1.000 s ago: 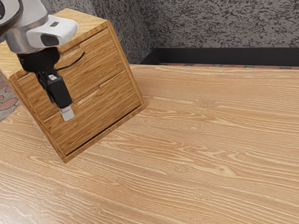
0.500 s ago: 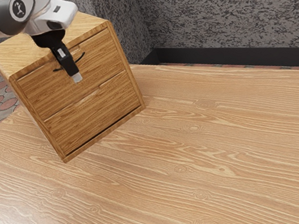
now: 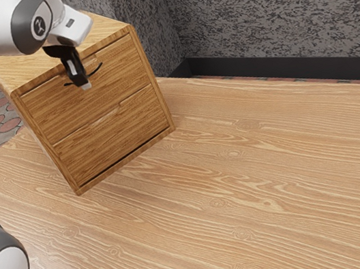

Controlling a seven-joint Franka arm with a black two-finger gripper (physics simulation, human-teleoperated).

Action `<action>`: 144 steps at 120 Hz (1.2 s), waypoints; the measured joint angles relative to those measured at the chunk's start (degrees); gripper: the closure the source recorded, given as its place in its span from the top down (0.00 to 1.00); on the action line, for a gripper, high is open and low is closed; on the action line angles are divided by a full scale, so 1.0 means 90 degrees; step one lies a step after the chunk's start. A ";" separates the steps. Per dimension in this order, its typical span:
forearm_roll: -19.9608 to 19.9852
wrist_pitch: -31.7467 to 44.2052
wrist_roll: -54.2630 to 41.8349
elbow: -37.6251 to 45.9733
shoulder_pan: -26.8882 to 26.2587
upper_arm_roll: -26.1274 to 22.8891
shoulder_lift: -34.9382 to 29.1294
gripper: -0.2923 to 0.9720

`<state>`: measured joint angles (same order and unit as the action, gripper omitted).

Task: Pull the drawer handle with one arm to open the drawer

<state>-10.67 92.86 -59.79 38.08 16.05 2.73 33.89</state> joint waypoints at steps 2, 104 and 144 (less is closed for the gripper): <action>0.0004 0.0024 -0.0027 0.0000 0.0012 -0.0003 0.0018 0.38; 0.0189 0.1220 -0.0452 0.3696 -0.1090 0.0067 -0.2361 0.16; 0.0177 0.1365 -0.0150 0.4626 -0.2209 0.0701 -0.3069 0.18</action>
<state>-9.08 105.15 -61.15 79.71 -3.82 9.04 6.26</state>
